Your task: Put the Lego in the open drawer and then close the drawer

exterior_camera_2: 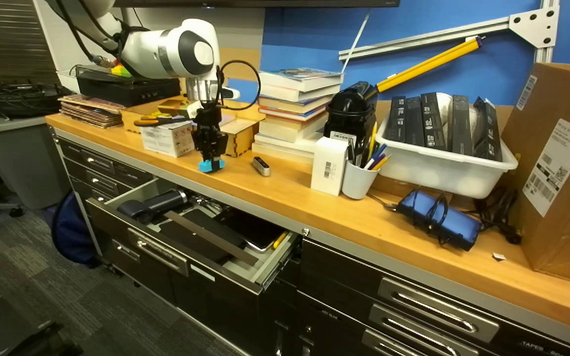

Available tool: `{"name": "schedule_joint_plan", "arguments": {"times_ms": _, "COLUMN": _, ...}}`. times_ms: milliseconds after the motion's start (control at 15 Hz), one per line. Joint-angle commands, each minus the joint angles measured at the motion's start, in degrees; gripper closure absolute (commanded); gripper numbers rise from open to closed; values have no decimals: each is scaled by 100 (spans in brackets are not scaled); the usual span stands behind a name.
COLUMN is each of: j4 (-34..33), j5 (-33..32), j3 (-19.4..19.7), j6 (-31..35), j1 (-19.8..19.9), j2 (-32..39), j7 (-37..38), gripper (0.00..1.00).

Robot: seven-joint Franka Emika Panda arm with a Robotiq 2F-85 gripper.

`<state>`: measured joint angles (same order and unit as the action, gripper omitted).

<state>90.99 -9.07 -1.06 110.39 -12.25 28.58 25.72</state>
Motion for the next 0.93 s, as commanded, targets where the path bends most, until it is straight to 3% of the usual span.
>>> {"name": "schedule_joint_plan", "arguments": {"times_ms": 0, "j4": 1160, "j5": 245, "j3": 10, "j6": -45, "j1": 127, "j2": -859, "j7": 55, "gripper": 88}}
{"name": "schedule_joint_plan", "arguments": {"times_ms": 200, "j4": 1872, "j5": 416, "j3": 63, "j6": 533, "j1": 214, "j2": -1090, "j7": 497, "gripper": 88}}
{"name": "schedule_joint_plan", "arguments": {"times_ms": 600, "j4": 2411, "j5": 469, "j3": 54, "j6": 909, "j1": 236, "j2": -874, "j7": 722, "gripper": 87}}
{"name": "schedule_joint_plan", "arguments": {"times_ms": 667, "j4": 2433, "j5": 537, "j3": 42, "j6": 906, "j1": 258, "j2": -868, "j7": 696, "gripper": 39}}
{"name": "schedule_joint_plan", "arguments": {"times_ms": 733, "j4": 2466, "j5": 584, "j3": 47, "j6": 928, "j1": 274, "j2": -889, "j7": 702, "gripper": 38}}
{"name": "schedule_joint_plan", "arguments": {"times_ms": 867, "j4": 2605, "j5": 677, "j3": 68, "j6": 893, "j1": 341, "j2": -1091, "j7": 573, "gripper": 25}}
